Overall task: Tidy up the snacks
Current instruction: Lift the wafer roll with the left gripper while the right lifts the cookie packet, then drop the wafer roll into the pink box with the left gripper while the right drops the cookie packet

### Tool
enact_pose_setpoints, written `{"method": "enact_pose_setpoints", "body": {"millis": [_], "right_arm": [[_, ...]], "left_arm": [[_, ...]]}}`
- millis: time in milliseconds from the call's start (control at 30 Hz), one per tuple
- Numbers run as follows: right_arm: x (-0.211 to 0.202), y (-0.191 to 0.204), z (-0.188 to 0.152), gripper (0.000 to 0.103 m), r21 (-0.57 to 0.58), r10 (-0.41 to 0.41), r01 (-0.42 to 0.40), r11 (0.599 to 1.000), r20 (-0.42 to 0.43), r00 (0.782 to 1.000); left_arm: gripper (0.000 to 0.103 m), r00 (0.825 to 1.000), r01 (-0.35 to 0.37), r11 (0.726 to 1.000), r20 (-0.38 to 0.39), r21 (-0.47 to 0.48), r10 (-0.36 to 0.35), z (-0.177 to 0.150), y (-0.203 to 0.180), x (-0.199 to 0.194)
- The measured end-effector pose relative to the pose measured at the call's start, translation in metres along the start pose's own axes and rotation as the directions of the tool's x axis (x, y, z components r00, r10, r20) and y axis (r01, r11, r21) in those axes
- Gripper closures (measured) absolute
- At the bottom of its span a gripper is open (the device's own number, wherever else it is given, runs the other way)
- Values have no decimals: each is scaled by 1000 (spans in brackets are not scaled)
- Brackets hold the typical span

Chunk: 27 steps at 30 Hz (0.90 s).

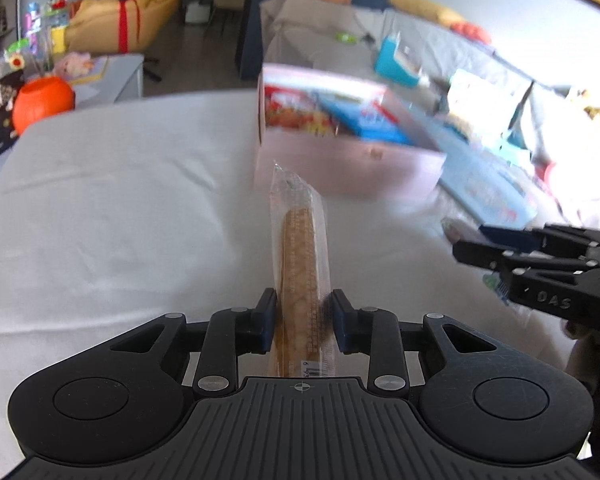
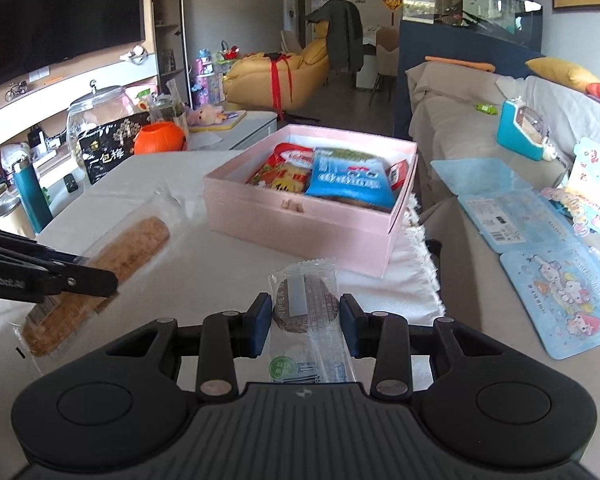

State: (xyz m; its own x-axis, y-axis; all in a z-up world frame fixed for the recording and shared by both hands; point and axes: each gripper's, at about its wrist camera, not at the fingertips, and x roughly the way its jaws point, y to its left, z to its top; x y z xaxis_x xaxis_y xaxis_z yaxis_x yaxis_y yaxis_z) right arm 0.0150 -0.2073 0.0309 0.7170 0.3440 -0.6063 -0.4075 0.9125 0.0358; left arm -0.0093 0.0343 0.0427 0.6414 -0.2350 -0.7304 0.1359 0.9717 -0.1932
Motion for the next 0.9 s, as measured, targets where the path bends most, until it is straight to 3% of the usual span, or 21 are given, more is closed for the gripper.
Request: {"method": "enact_pose_setpoints", "body": {"millis": [233, 633, 767, 900], "right_arm": [[4, 4, -8, 66, 6, 32, -32, 999, -16, 999], [13, -2, -15, 66, 30, 36, -35, 999, -36, 999], [13, -5, -15, 66, 38, 30, -28, 999, -36, 999], [-1, -10, 8, 66, 42, 22, -24, 999, 35, 999]], "left_arm": [[69, 998, 20, 1000, -64, 1, -20, -5, -3, 19], [67, 997, 11, 1000, -72, 7, -10, -1, 0, 34], [69, 998, 56, 998, -11, -20, -57, 2, 1, 24], [70, 977, 128, 991, 174, -31, -121, 35, 4, -7]]}}
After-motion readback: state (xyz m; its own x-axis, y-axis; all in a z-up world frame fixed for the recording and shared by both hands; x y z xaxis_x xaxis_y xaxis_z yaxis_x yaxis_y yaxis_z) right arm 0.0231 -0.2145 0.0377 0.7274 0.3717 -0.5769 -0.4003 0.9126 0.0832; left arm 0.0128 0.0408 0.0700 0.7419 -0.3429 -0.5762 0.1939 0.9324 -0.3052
